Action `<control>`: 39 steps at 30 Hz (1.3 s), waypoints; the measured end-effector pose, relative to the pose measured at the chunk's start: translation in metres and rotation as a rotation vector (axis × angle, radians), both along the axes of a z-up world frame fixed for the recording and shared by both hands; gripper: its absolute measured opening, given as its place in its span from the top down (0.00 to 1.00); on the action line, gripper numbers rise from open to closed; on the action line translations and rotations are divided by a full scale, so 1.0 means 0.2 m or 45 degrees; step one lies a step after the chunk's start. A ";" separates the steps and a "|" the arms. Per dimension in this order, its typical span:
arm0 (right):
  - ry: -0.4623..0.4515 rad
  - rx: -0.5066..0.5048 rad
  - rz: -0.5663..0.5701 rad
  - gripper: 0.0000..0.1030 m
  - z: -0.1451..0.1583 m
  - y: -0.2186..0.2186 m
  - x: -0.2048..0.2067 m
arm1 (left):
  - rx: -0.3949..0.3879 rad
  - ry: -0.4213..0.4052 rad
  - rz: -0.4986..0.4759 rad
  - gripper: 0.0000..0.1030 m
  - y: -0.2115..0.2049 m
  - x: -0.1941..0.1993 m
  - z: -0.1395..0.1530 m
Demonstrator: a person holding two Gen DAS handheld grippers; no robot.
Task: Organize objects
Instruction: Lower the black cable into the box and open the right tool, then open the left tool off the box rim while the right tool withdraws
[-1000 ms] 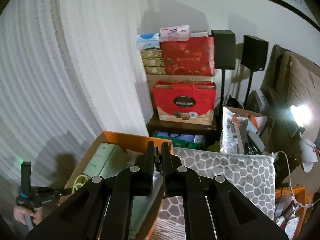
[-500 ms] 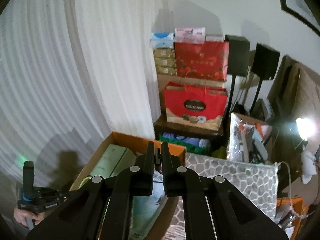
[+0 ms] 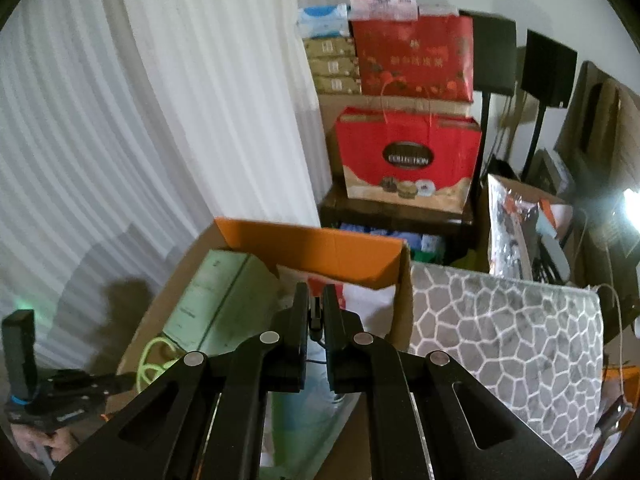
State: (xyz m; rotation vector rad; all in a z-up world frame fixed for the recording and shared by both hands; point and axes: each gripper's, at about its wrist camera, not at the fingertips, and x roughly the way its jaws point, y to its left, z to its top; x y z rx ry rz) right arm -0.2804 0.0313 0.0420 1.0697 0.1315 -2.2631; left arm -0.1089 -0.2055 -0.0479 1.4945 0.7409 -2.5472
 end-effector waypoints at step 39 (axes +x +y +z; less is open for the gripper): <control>0.153 0.148 -0.018 0.20 -0.05 0.17 0.18 | -0.103 0.102 0.004 0.57 0.10 0.04 0.16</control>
